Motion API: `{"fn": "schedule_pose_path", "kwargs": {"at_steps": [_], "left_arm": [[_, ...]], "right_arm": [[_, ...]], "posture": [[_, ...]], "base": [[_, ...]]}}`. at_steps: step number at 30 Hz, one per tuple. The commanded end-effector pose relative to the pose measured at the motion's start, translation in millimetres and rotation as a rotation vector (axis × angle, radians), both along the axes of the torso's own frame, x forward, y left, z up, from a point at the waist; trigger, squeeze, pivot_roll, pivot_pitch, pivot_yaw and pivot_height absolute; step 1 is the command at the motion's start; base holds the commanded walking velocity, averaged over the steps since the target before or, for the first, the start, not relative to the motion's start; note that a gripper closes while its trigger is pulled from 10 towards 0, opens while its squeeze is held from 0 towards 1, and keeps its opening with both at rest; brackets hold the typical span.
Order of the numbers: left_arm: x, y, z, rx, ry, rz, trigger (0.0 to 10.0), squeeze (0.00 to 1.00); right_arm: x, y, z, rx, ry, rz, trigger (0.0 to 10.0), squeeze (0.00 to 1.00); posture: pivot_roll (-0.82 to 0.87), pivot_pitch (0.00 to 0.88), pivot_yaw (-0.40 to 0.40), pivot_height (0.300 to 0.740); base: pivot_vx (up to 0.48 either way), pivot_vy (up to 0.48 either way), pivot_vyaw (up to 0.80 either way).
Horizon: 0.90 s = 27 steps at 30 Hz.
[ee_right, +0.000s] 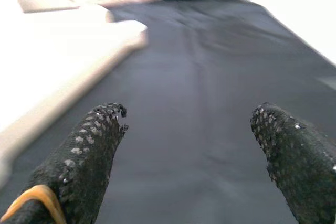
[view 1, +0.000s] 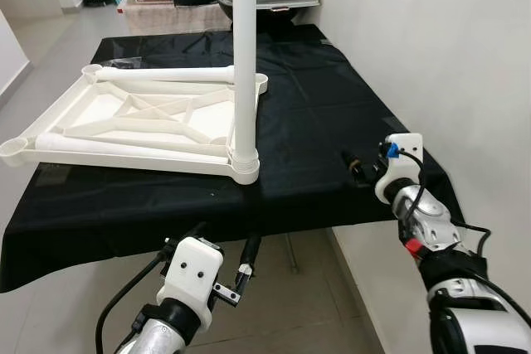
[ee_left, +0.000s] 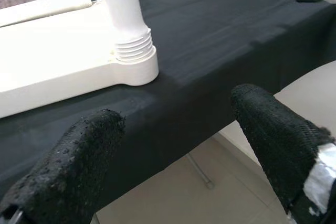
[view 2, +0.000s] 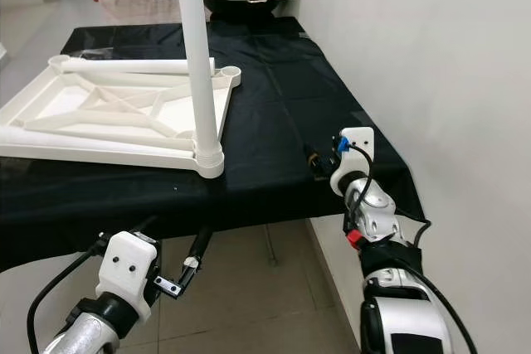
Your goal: Building children table
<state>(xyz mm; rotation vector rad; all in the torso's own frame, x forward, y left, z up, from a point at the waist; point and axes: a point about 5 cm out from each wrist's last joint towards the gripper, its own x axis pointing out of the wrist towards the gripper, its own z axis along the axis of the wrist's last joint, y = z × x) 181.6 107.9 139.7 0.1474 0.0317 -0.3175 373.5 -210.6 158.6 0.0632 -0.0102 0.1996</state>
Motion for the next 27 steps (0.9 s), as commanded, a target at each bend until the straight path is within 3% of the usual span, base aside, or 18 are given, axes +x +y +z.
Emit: {"fn": "schedule_pose_path", "kwargs": {"at_steps": [1, 5, 13, 14, 17, 18, 21, 22, 27], "left_arm": [[0.1, 0.2, -3.6, -0.001, 0.013, 0.006, 10.0, 0.0], [0.7, 0.3, -3.5, 0.001, 0.011, 0.006, 10.0, 0.0], [2.2, -0.2, -2.6, 0.0, 0.006, 0.007, 10.0, 0.0], [2.5, -0.4, -2.2, 0.0, 0.004, 0.007, 10.0, 0.0], [2.5, -0.4, -2.2, 0.0, 0.004, 0.007, 10.0, 0.0], [2.6, -0.5, -1.5, 0.0, 0.003, 0.007, 10.0, 0.0], [1.5, -1.2, -0.4, -0.003, 0.003, 0.006, 10.0, 0.0], [0.7, -1.7, 0.1, -0.004, 0.004, 0.006, 10.0, 0.0], [-0.6, -2.8, 0.8, -0.01, 0.006, 0.006, 10.0, 0.0]], "right_arm": [[2.3, 6.6, 12.0, 0.045, -0.049, 0.054, 10.0, 0.0], [5.4, 11.7, 23.6, 0.033, -0.102, 0.075, 10.0, 0.0], [9.6, 26.1, 37.5, 0.124, -0.146, 0.182, 10.0, 0.0], [11.7, 30.7, 46.7, 0.153, -0.175, 0.237, 10.0, 0.4], [11.7, 30.7, 46.7, 0.153, -0.175, 0.237, 10.0, 0.4], [13.2, 33.3, 52.9, 0.168, -0.191, 0.266, 10.0, 1.0], [17.8, 40.7, 65.9, 0.172, -0.216, 0.323, 10.0, 1.0], [20.7, 42.1, 71.0, 0.165, -0.225, 0.322, 10.0, 0.0], [24.1, 44.8, 82.9, 0.182, -0.255, 0.347, 10.0, 0.0]], "posture": [[0.14, 0.088, -0.053, 0.74], [0.14, 0.091, -0.051, 0.74], [0.14, 0.097, -0.05, 0.74], [0.14, 0.106, -0.052, 0.74], [0.14, 0.106, -0.052, 0.74], [0.14, 0.114, -0.052, 0.74], [0.15, 0.126, -0.053, 0.74], [0.14, 0.131, -0.053, 0.74], [0.14, 0.14, -0.056, 0.74]], "base": [[0.0, 0.0, 0.0], [0.0, 0.0, 0.0], [0.0, 0.0, 0.0], [0.0, 0.0, 0.0], [0.0, 0.0, 0.0], [0.0, 0.0, 0.0], [0.0, 0.0, 0.0], [0.0, 0.0, 0.0], [0.0, 0.0, 0.0]]}}
